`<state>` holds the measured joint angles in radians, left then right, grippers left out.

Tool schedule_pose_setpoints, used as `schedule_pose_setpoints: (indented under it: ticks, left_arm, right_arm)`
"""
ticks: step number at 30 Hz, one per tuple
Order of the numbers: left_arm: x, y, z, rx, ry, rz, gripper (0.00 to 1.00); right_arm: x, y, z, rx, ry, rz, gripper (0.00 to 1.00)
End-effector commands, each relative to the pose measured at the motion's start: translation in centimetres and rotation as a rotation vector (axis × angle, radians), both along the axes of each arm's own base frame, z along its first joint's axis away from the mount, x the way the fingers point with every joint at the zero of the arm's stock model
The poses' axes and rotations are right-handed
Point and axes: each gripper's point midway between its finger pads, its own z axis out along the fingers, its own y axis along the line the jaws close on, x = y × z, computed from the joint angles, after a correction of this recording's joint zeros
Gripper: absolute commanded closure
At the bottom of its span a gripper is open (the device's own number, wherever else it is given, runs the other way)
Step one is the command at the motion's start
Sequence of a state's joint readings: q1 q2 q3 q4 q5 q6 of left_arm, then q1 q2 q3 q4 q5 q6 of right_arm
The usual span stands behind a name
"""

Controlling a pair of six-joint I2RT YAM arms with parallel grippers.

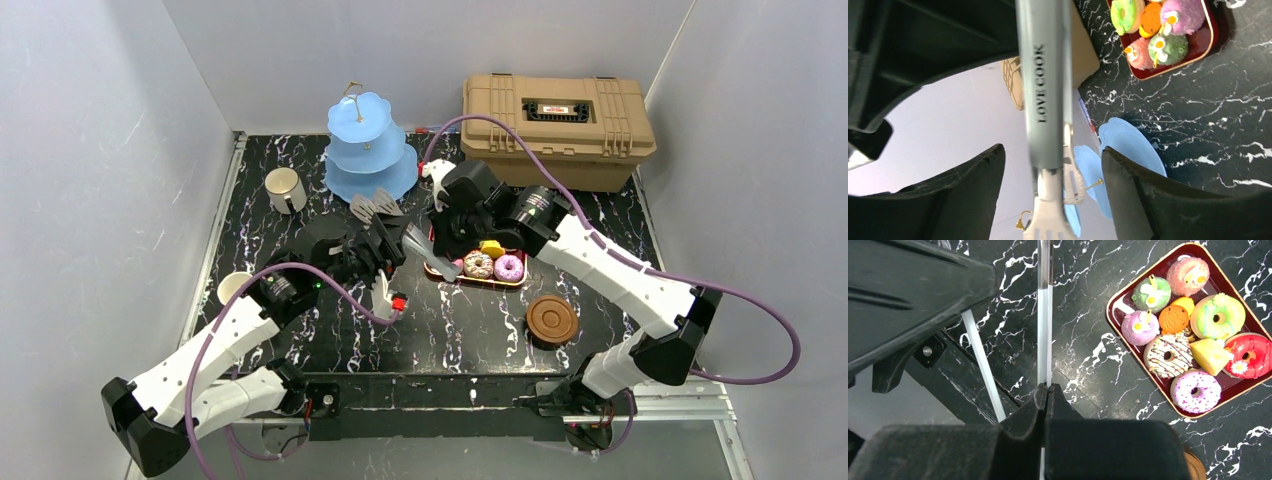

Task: Serve the afternoon tea
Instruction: Pick up the clamp from the tray.

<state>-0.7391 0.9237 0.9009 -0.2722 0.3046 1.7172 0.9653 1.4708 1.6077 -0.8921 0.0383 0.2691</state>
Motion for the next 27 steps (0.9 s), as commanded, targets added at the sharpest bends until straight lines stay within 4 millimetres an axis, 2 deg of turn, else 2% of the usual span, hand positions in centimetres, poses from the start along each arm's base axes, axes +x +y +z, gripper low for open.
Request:
schedule_pose_setpoints:
  ticks: [1,3,7,11,13,16,17,20,21,24,27]
  left_arm:
    - [-0.4,1.3,0.4,0.041,0.013,0.036,0.37]
    - [0.1,1.4,0.6,0.028,0.017,0.062,0.47]
    - [0.6,1.2,1.1,-0.011,0.028,0.092,0.57]
    - [0.5,1.2,1.4,-0.05,0.061,0.112,0.77]
    - [0.5,1.4,1.7,-0.097,0.103,0.142,0.87]
    - [0.9,1.6,3.1,-0.257,0.236,0.253,0.97]
    - [1.3,1.7,3.9,-0.33,0.278,0.305,1.0]
    - [2.6,2.7,5.8,-0.519,0.357,0.45,1.0]
    - [3.0,2.9,6.5,-0.584,0.367,0.481,1.0]
    - [4.3,4.2,7.6,-0.751,0.425,0.631,1.0]
    - [5.1,4.8,8.4,-0.841,0.476,0.721,1.0]
  right_arm:
    - [-0.4,0.8,3.1,0.071,-0.034,0.023,0.99]
    - [-0.7,1.0,3.6,0.096,-0.032,0.031,0.99]
    - [-1.4,1.2,4.0,0.125,-0.015,0.057,0.99]
    - [-1.6,1.4,4.7,0.146,-0.018,0.068,0.99]
    - [-1.5,1.7,5.6,0.177,-0.034,0.066,0.83]
    - [-0.7,2.0,7.8,0.241,-0.081,0.034,0.43]
    - [0.0,1.7,8.8,0.257,-0.116,-0.007,0.3]
    - [1.3,1.0,11.8,0.343,-0.196,-0.105,0.07]
    - [1.5,0.5,13.0,0.385,-0.221,-0.14,0.02]
    - [2.0,-0.4,16.0,0.528,-0.279,-0.224,0.02]
    - [1.6,-0.8,17.6,0.671,-0.295,-0.255,0.02]
